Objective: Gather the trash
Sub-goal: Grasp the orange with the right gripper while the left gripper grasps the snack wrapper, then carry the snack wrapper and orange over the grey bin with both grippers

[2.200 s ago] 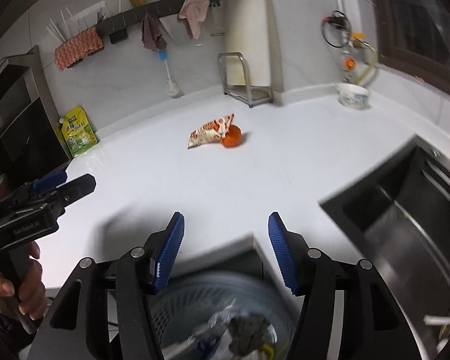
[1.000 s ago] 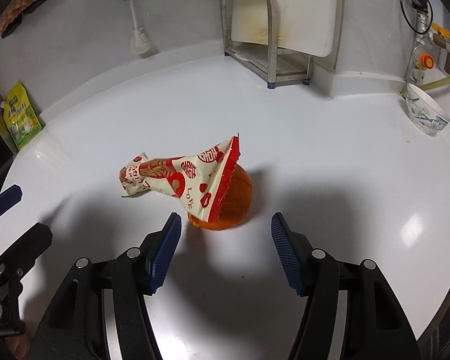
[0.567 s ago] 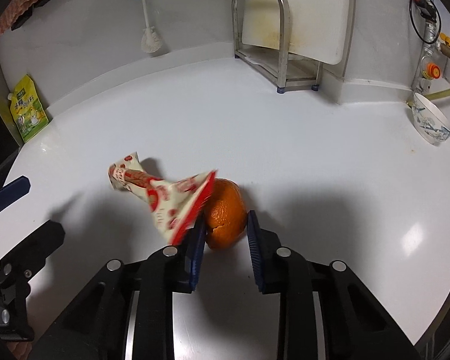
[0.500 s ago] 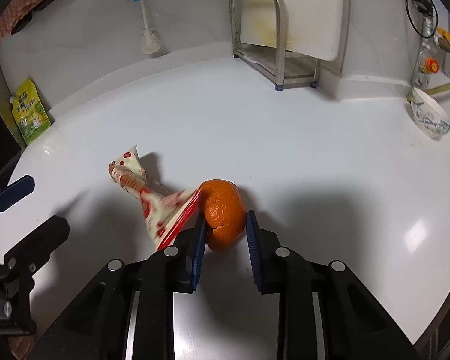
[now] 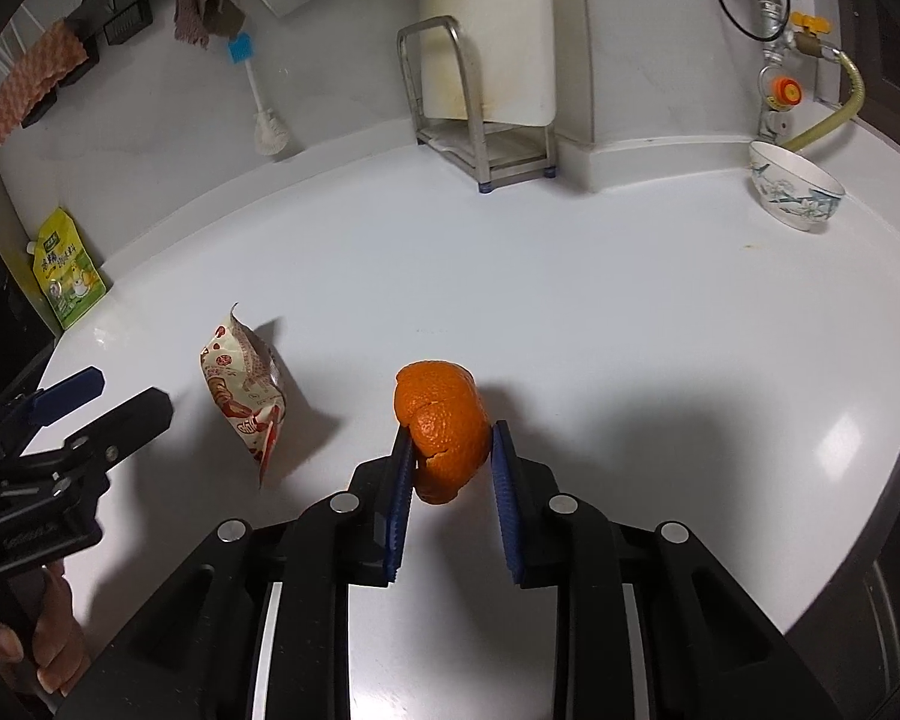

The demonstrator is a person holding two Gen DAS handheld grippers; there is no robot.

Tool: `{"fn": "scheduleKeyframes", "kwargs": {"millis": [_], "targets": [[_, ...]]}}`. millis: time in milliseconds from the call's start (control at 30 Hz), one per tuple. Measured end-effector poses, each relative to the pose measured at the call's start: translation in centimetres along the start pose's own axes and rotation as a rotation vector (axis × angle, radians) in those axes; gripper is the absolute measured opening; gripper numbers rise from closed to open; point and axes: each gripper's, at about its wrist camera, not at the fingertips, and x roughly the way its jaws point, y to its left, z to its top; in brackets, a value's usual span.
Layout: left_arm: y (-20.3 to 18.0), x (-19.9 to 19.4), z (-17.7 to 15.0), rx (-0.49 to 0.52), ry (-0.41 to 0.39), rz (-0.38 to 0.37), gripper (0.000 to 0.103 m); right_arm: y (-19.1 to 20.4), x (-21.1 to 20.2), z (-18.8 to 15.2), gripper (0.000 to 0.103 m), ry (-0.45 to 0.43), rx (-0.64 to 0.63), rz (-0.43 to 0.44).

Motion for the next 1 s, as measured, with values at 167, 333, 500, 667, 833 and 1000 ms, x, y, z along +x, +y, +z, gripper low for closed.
{"fn": "scheduleKeyframes", "kwargs": {"millis": [167, 333, 500, 667, 833, 1000], "targets": [[-0.9, 1.3, 0.5, -0.04, 0.018, 0.071, 0.095, -0.9, -1.2, -0.3, 0.024, -0.036, 0.016, 0.024], [-1.2, 2.8, 0.8, -0.084, 0.054, 0.124, 0.095, -1.6, -1.8, -0.3, 0.024, -0.061, 0.031, 0.057], [-1.5, 4.1, 0.6, -0.109, 0.084, 0.147, 0.093, -2.2, -2.2, -0.4, 0.024, -0.07, 0.057, 0.091], [-2.3, 4.9, 0.5, -0.089, 0.101, 0.165, 0.061, -2.5, -2.7, -0.3, 0.024, -0.083, 0.075, 0.111], [-2.3, 5.2, 0.4, -0.093, 0.116, 0.142, 0.034, -2.7, -2.7, -0.4, 0.024, -0.081, 0.084, 0.114], [-2.6, 4.7, 0.0, -0.064, 0.115, 0.117, 0.018, -2.8, -2.8, -0.9, 0.024, -0.081, 0.09, 0.107]]}}
